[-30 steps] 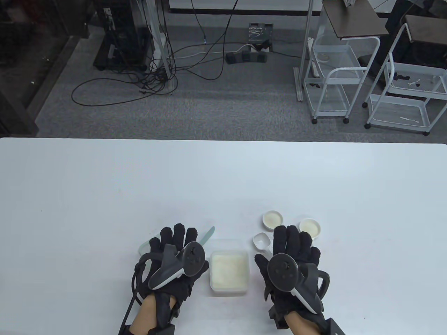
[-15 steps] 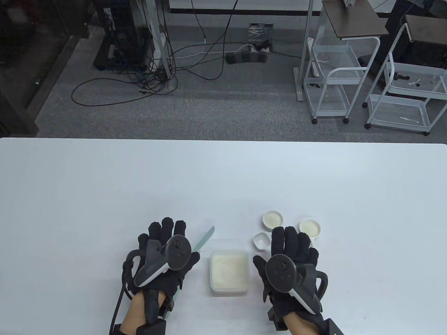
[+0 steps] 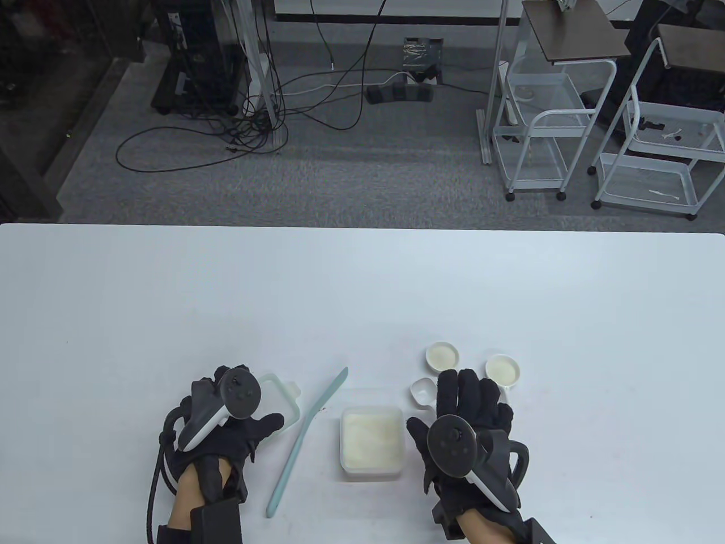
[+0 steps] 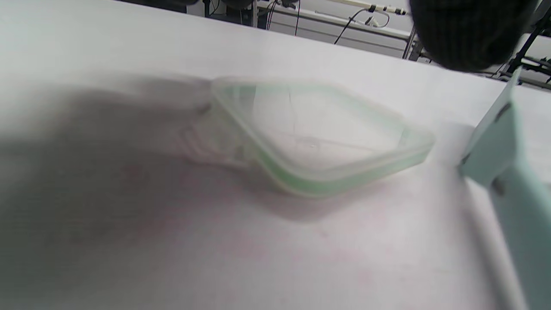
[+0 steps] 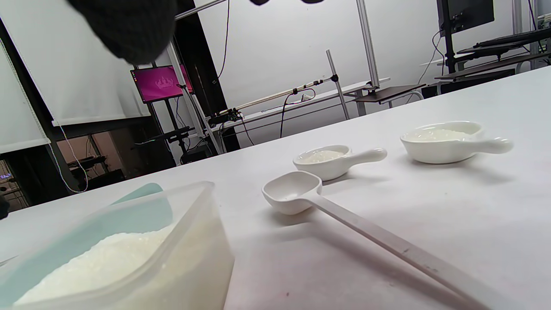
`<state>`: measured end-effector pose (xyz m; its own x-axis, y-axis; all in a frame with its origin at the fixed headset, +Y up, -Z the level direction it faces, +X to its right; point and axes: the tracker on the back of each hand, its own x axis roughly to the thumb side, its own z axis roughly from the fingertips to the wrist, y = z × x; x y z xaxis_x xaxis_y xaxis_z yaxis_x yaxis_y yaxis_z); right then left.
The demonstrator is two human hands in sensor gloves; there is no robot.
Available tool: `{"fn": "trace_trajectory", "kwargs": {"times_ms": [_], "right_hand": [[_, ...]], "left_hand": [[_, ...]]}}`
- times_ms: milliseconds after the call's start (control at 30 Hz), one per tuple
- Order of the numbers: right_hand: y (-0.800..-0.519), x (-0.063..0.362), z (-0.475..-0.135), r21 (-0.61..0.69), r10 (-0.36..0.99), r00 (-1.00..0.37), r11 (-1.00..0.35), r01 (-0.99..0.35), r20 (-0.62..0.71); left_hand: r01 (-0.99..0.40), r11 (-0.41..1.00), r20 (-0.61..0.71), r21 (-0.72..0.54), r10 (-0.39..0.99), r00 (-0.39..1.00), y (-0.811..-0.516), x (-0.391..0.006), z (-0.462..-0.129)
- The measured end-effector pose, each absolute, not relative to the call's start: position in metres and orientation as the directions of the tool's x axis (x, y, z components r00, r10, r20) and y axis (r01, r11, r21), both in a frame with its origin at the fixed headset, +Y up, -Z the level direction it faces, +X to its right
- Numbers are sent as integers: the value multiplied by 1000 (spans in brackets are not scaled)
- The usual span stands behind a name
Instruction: Scoop white sugar with coffee spoon and level it off using dessert spatula
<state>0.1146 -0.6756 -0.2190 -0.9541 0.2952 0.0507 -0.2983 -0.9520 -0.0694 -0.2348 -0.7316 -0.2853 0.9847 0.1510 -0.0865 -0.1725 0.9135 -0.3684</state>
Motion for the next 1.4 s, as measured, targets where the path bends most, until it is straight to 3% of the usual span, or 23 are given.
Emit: {"fn": "trace_trajectory", "kwargs": {"times_ms": [267,767,1067,1200,1400], "right_hand": [[-676,114,-219,-62,287,-957,-955,-290,47],[-678,113,-219,-47,269,-962,-961,-271,39],[-675,117,-220,-56,293,-956,-954,-295,30],[-674,118,-220,-62,304,-952,-950,-306,30],[-673,120,-220,-70,314,-949,-947,-314,25]], "left_hand": [[-102,882,-66,-459,81,995,-760,-248,-289],[-38,939,10,-343,44,999,-752,-239,-290],[-103,973,41,-208,114,993,-721,-229,-286],[-168,974,159,-152,192,968,-695,-203,-279],[-168,979,345,-117,199,917,-669,-158,-262]]}}
